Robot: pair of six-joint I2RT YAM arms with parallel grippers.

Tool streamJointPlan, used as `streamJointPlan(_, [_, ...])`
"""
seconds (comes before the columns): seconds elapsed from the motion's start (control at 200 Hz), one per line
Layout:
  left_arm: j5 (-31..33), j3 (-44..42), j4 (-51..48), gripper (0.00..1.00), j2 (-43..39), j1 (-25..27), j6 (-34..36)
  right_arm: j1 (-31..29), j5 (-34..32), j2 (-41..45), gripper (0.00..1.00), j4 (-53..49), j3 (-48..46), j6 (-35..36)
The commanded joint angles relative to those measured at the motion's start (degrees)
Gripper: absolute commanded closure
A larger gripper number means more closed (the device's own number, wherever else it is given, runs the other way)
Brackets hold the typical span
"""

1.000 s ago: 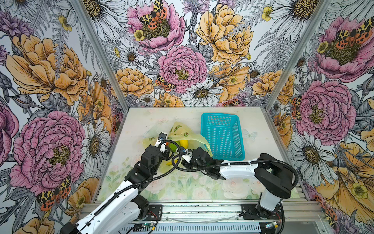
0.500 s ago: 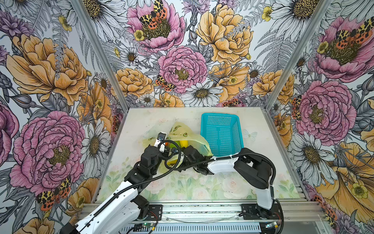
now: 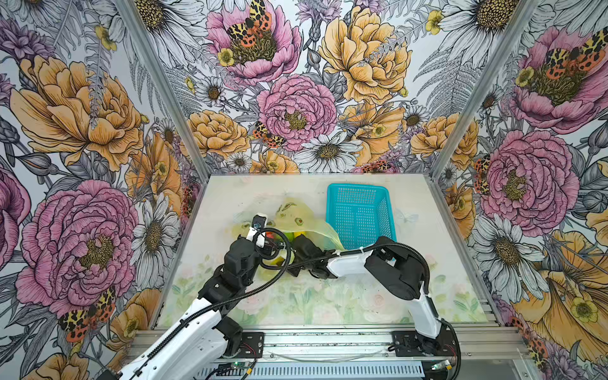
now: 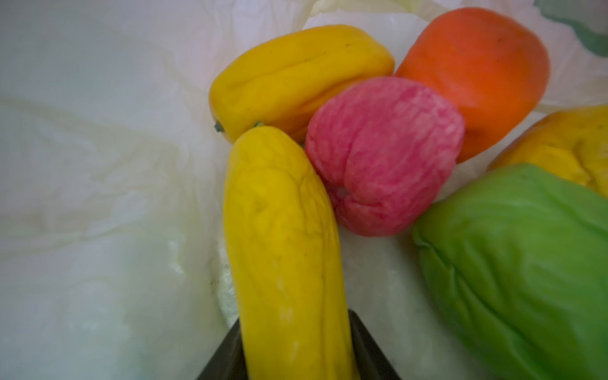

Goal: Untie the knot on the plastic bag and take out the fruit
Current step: 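Grasp the long yellow fruit inside the bag with the right gripper, then carry the yellow fruit with the right gripper into the teal basket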

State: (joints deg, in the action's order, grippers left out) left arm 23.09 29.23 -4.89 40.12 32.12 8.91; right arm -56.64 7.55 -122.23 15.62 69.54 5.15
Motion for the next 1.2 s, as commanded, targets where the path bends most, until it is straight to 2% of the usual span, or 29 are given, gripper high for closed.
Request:
streamJointPlan(0.0, [0.5, -0.8, 0.9, 1.0, -0.1, -0.2, -0.5, -0.8, 0.9, 3.5, 0.68, 0.6, -1.5, -0.4])
streamJointPlan(0.21, [0.4, -0.8, 1.1, 1.0, 0.5, -0.3, -0.5, -2.2, -0.2, 9.4, 0.89, 3.3, -7.0, -0.1])
streamJointPlan(0.45, [0.7, -0.7, 1.5, 1.0, 1.0, -0.4, -0.5, -3.7, -0.4, 22.1, 0.98, 6.5, -17.0, 0.3])
streamJointPlan(0.661, [0.6, -0.6, 1.6, 1.0, 1.5, -0.5, -0.4, -4.2, -1.4, 34.7, 1.0, 11.0, -27.3, 0.8])
streamJointPlan(0.981, [-0.4, -0.7, 3.1, 1.0, 3.2, -0.7, -0.4, -4.4, -5.7, 50.9, 1.0, 9.5, -36.5, 1.6])
streamJointPlan(1.196, [-1.7, -3.0, 8.5, 1.0, 5.7, -2.2, -2.5, -4.4, -3.5, 66.0, 1.0, 11.9, -44.1, 1.3])
